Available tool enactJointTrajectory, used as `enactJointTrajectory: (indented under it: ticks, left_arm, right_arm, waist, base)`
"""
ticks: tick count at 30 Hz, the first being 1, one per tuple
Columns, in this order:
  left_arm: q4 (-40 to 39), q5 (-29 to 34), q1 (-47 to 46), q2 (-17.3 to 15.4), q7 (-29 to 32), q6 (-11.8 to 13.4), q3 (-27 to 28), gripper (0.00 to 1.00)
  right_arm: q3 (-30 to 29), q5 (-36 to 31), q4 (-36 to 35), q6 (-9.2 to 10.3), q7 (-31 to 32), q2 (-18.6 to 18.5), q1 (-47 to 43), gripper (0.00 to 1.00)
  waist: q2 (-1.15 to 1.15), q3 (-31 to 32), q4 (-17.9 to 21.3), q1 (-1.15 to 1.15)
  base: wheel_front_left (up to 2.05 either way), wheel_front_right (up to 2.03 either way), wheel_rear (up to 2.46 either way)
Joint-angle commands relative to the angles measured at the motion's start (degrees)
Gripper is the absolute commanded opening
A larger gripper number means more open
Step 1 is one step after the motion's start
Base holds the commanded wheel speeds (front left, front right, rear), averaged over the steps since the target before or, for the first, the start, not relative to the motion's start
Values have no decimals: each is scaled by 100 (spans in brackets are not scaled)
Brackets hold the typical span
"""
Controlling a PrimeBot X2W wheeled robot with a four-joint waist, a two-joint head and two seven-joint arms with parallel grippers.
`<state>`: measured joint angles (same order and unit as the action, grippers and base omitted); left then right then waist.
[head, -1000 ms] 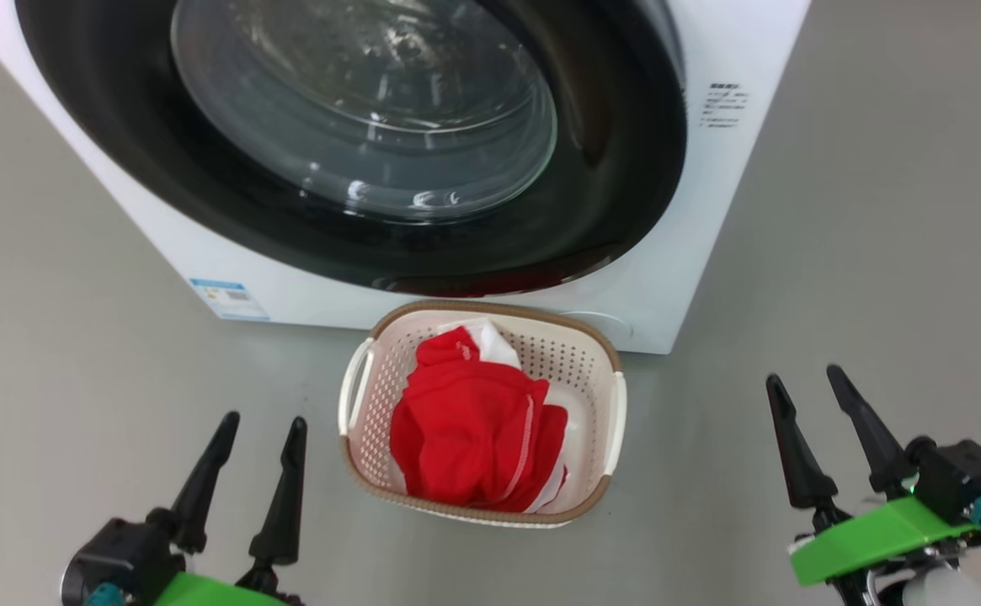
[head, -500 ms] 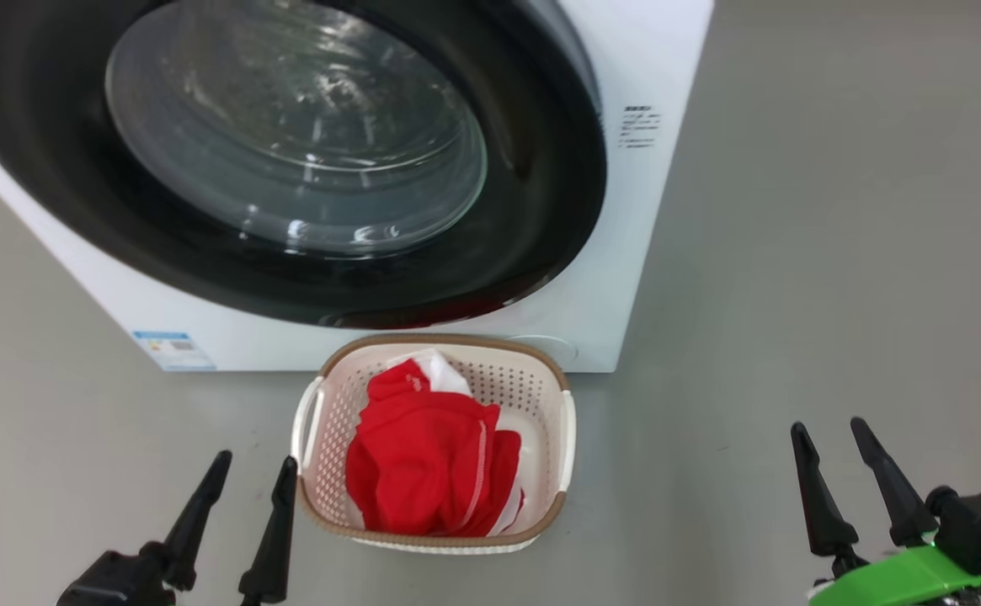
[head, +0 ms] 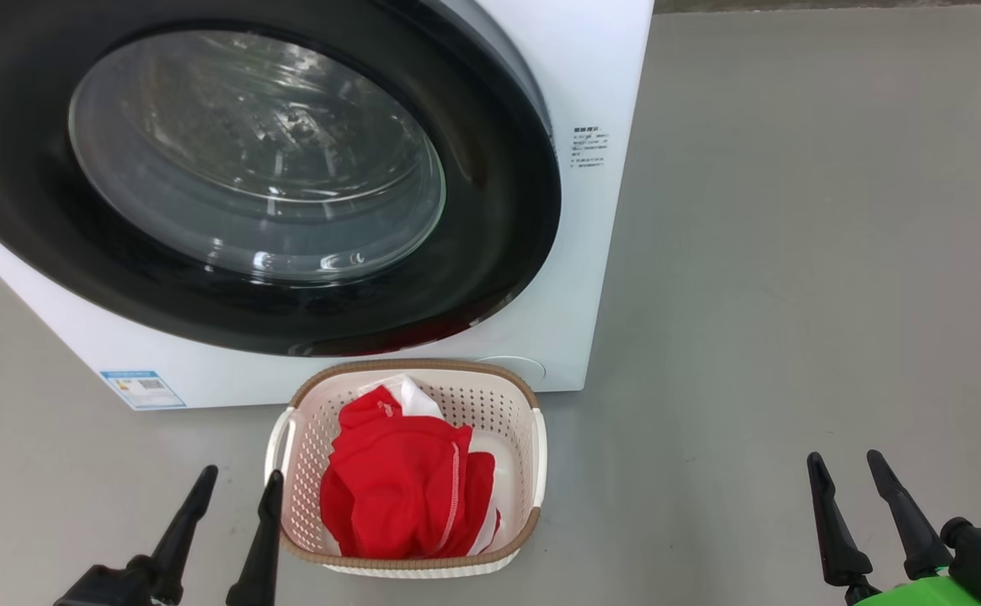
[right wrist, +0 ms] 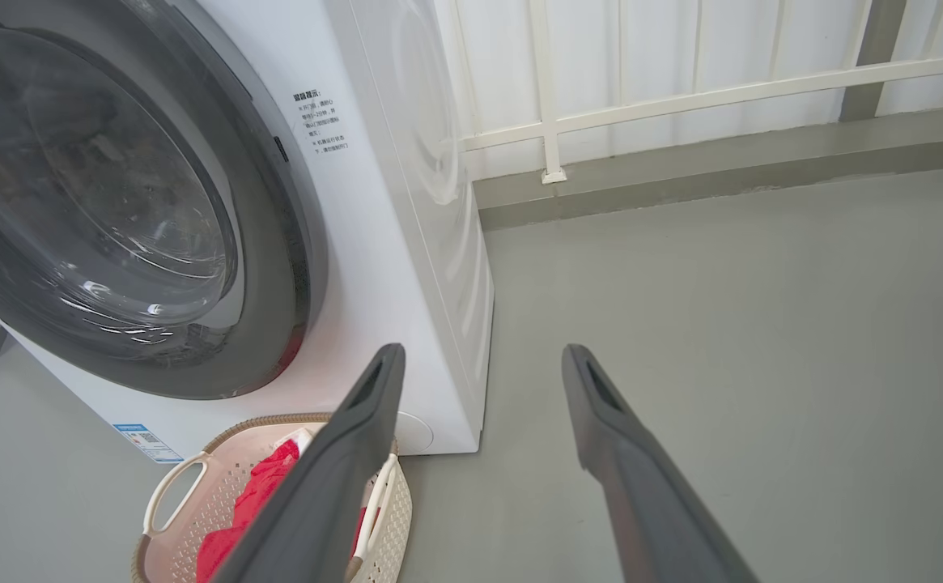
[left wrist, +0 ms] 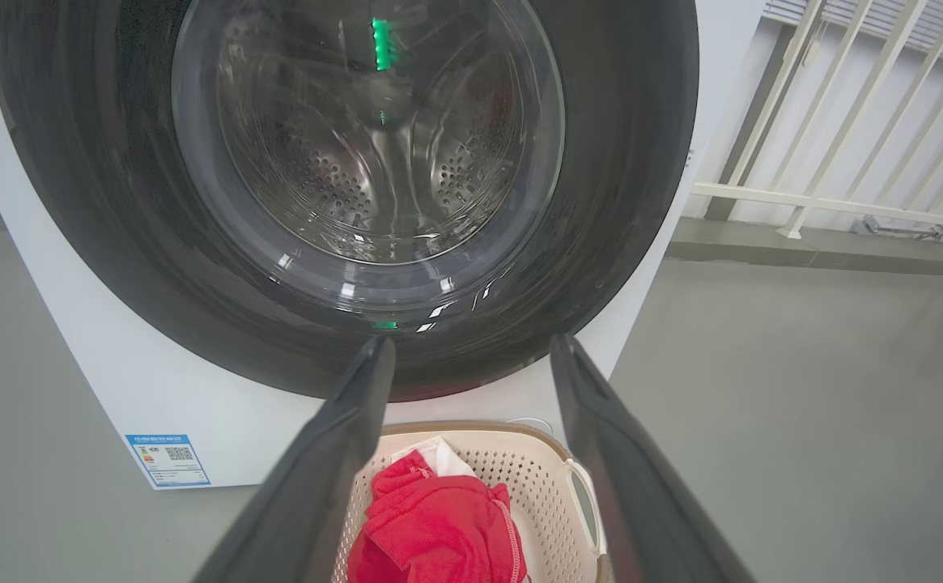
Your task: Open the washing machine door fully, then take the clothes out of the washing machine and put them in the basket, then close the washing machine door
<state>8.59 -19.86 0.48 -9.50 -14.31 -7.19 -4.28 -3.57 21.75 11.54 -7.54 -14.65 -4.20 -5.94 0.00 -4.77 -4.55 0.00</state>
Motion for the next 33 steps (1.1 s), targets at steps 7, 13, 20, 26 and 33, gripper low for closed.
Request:
enactJointTrajectory:
  ticks: [7, 13, 20, 26, 33]
  left_arm:
    - [-112, -1, -27, -73, -69, -30, 243, 100]
    - [32, -37, 68, 10, 0, 0, 52, 0]
    - [303, -165, 87, 151, 47, 10, 2, 0]
    - [309, -529, 62, 160, 132, 8, 38, 0]
    - [339, -950, 9, 173, 231, 6, 79, 0]
  right_arm:
    - [113, -3, -121, 5, -35, -24, 26, 100]
    - [21, 0, 25, 0, 1, 63, 0, 0]
    - [62, 124, 299, -1, 34, 139, 12, 0]
    - [58, 474, 292, -1, 129, 130, 60, 0]
    - [50, 878, 302, 0, 237, 120, 141, 0]
  waist:
    - [0, 26, 26, 0]
    - [0, 74, 29, 0]
    - [0, 80, 35, 0]
    - [0, 116, 59, 10]
    - [0, 125, 83, 0]
  base:
    - [0, 0, 0]
    - [0, 0, 0]
    - [0, 0, 0]
    - [0, 0, 0]
    - [0, 0, 0]
